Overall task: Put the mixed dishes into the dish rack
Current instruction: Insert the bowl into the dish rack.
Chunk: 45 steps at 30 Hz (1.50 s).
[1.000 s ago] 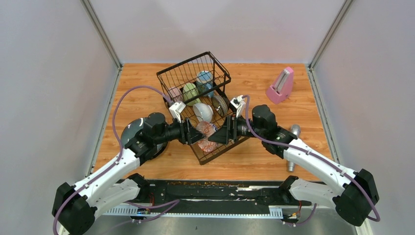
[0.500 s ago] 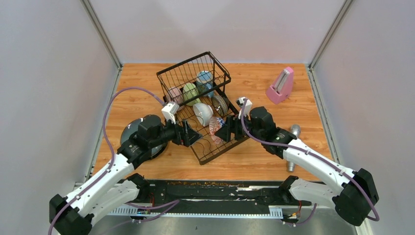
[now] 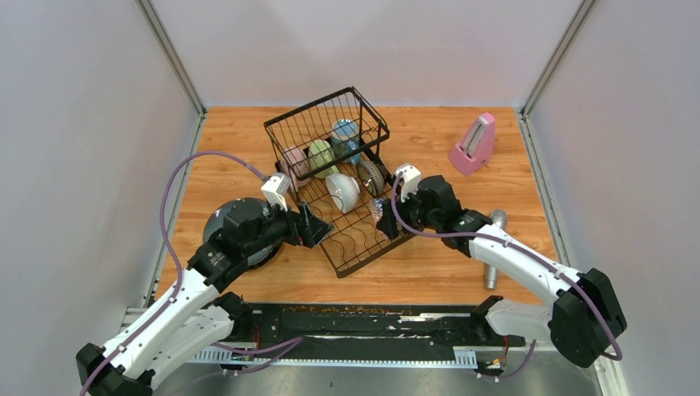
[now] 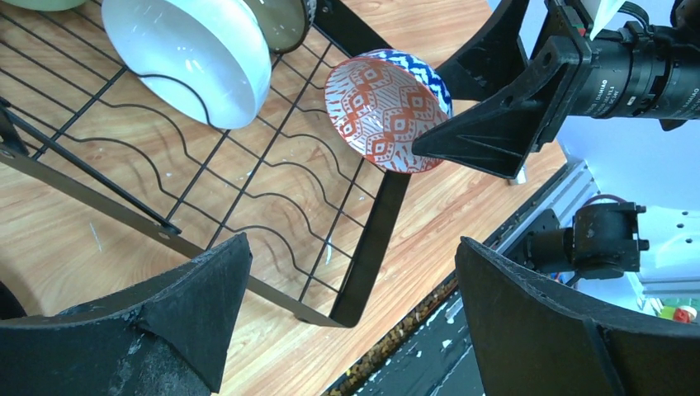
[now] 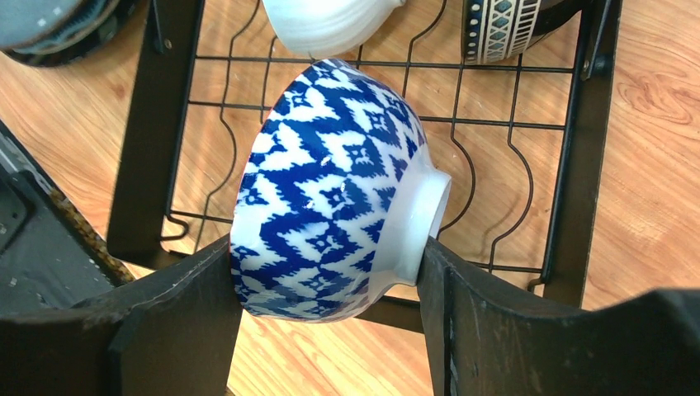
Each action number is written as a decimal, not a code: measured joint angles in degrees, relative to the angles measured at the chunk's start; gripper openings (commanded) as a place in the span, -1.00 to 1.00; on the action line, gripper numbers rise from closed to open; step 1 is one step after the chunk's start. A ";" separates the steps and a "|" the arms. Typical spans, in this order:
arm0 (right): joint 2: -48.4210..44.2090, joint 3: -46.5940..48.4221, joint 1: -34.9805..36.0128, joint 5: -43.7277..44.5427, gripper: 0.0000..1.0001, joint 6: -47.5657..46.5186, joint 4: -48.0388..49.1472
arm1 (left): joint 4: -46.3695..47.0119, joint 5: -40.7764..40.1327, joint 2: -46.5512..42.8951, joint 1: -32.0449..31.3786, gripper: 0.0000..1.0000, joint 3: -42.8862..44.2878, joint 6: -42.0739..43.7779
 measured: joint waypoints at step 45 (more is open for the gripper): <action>4.44 0.04 -0.66 -0.76 0.70 -5.18 1.66 | -16.09 -21.24 -8.83 0.00 1.00 0.15 -3.65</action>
